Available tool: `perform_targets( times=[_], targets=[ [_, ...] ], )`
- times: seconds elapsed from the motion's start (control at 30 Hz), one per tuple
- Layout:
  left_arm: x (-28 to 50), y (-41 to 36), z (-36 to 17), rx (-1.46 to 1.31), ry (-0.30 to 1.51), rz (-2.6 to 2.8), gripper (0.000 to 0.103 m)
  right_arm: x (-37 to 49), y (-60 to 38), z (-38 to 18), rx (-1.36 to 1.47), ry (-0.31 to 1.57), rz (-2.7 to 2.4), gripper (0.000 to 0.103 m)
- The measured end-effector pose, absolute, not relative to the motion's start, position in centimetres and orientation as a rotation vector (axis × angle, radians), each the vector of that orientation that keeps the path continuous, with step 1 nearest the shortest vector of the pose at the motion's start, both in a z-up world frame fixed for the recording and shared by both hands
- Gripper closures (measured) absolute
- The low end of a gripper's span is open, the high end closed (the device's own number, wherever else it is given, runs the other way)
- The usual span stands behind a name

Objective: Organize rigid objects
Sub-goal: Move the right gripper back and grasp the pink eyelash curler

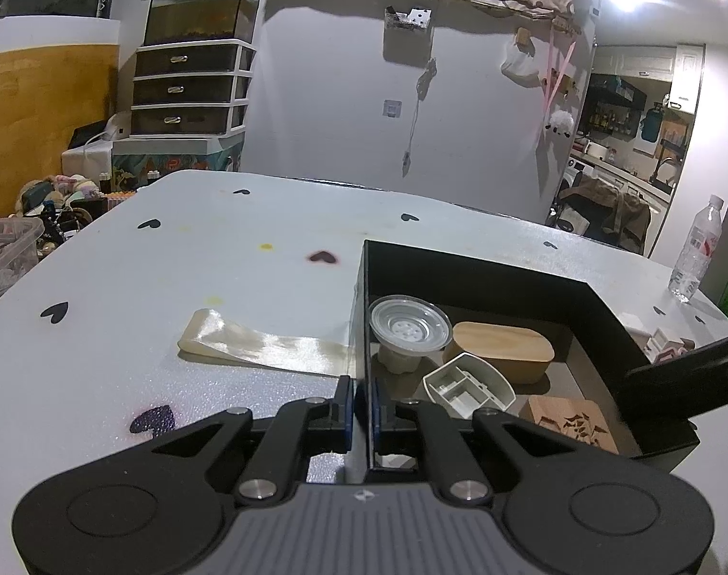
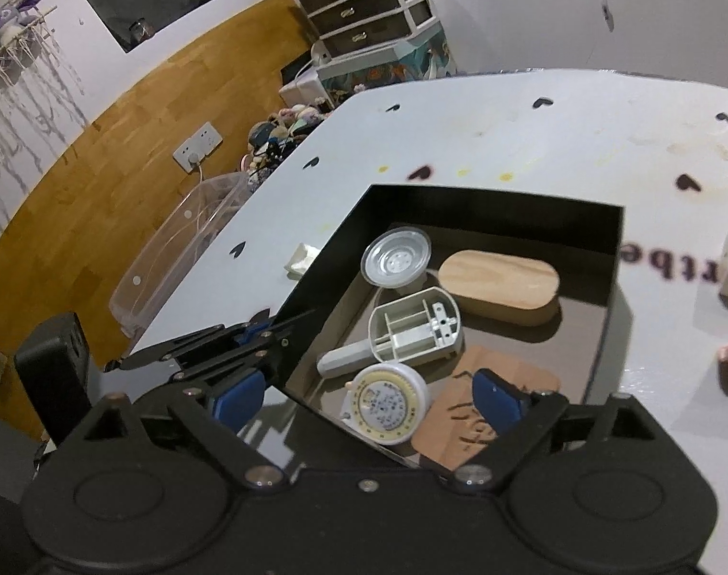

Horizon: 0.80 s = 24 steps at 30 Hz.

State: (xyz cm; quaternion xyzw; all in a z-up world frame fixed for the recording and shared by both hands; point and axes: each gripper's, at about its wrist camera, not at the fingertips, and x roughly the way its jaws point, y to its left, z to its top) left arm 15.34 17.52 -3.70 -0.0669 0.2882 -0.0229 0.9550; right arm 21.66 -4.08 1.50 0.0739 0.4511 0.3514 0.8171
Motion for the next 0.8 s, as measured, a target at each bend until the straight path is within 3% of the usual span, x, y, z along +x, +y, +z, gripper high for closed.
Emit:
perform_targets(
  times=[0.23, 0.5, 0.8],
  targets=[
    [15.3, 17.4, -3.6, -0.135, 0.593, -0.04, 0.096, 20.2, -6.0, 3.0, 0.138, 0.886, 0.736, 0.001],
    [15.1, 17.3, -3.6, -0.143, 0.592, -0.03, 0.096, 17.7, -10.5, 3.9, 0.132, 0.715, 0.654, 0.0],
    [15.1, 17.3, -3.6, -0.144, 0.591, -0.03, 0.096, 15.9, -15.5, 1.0, 0.101, 0.611, 0.452, 0.0]
  ],
)
